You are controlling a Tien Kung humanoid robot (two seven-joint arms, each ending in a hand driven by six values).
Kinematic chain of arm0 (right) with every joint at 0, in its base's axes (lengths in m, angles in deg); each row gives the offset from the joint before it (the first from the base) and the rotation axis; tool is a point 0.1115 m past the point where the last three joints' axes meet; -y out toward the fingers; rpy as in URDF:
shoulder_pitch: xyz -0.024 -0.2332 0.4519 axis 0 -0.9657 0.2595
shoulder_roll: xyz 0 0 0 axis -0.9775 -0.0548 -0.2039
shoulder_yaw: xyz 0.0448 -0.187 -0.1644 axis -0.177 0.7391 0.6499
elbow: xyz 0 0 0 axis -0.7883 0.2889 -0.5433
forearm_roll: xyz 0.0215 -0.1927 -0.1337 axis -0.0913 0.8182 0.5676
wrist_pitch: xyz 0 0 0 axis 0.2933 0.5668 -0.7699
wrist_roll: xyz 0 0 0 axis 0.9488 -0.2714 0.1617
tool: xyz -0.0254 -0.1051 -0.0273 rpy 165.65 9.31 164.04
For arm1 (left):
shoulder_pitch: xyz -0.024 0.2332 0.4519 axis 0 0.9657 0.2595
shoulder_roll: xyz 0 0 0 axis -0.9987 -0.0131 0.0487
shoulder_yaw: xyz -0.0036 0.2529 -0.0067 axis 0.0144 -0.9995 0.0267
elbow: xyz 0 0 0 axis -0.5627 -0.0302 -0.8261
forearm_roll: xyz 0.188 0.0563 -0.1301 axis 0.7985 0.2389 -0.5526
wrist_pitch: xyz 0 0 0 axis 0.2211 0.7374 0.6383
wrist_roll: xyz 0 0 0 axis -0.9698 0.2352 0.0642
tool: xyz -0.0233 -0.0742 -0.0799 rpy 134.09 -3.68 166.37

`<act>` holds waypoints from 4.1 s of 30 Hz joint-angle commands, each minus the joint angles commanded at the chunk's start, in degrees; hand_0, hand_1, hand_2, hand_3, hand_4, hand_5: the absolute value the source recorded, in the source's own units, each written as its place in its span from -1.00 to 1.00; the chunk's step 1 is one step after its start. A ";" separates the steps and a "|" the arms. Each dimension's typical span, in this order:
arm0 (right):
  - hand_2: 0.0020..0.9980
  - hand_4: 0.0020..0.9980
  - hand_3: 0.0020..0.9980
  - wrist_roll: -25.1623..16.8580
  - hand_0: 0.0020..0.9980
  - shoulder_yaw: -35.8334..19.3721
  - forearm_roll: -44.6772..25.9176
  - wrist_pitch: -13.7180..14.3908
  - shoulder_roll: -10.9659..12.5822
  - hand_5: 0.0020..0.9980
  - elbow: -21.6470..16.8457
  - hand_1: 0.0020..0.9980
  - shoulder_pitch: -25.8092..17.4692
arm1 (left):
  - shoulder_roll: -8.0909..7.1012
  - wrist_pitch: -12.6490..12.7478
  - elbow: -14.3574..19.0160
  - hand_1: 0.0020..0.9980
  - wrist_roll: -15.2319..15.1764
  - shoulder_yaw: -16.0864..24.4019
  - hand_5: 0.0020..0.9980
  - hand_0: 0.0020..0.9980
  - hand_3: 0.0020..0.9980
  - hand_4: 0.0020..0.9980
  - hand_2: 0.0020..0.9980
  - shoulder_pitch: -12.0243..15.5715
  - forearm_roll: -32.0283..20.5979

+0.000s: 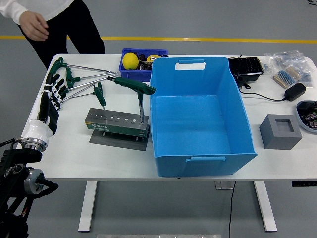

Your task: Lift tool from toolbox,place it in box,lift tool from toolbox,place it in box

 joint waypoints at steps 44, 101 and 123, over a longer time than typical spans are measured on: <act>0.46 0.58 0.11 -0.10 0.39 0.30 -0.61 -0.06 -0.02 0.38 0.00 0.34 0.02 | -0.90 1.66 2.78 1.00 1.25 0.53 0.53 1.00 1.00 1.00 1.00 -0.93 18.00; 0.46 0.58 0.10 0.48 0.39 -0.84 1.09 0.28 0.40 0.38 -0.20 0.34 0.57 | -8.69 -9.70 -4.86 0.16 18.33 -35.44 0.29 0.34 0.30 1.00 0.14 -33.27 64.34; 0.46 0.58 0.10 0.46 0.39 -0.70 0.88 0.21 0.47 0.38 -0.22 0.34 0.68 | -8.68 -10.01 -6.57 -0.56 21.11 -36.57 0.26 -0.27 -0.38 1.00 -0.57 -34.02 63.23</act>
